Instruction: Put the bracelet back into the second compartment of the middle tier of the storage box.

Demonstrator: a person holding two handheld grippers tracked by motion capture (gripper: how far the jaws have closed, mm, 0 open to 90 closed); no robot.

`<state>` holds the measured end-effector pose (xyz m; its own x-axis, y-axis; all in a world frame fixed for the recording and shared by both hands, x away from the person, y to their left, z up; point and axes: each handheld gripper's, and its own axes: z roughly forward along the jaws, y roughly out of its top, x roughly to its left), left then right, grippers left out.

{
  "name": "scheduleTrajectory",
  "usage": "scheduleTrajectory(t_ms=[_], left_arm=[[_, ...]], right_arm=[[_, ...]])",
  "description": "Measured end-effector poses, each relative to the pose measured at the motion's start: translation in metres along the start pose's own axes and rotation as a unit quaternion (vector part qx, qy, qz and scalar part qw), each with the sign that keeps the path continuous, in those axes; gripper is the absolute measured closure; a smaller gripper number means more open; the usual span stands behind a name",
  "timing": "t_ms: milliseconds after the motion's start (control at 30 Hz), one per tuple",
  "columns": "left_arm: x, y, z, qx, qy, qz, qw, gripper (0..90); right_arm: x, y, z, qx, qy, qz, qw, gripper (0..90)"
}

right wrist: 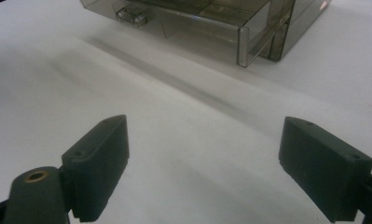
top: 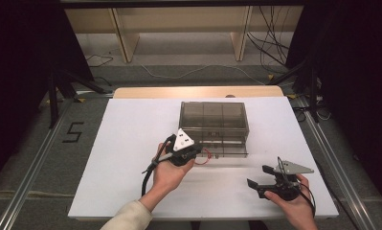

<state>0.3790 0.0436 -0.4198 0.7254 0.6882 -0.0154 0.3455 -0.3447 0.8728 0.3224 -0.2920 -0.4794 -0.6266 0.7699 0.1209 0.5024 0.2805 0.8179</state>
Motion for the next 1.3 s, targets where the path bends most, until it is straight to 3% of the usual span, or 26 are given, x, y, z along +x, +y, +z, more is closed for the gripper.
scheduleTrajectory(t_ms=[1300], left_arm=[[-0.007, 0.022, 0.027, -0.001, -0.004, 0.006, 1.0000, 88.3]], right_arm=[[-0.001, 0.000, 0.000, -0.001, 0.000, -0.001, 1.0000, 16.9]])
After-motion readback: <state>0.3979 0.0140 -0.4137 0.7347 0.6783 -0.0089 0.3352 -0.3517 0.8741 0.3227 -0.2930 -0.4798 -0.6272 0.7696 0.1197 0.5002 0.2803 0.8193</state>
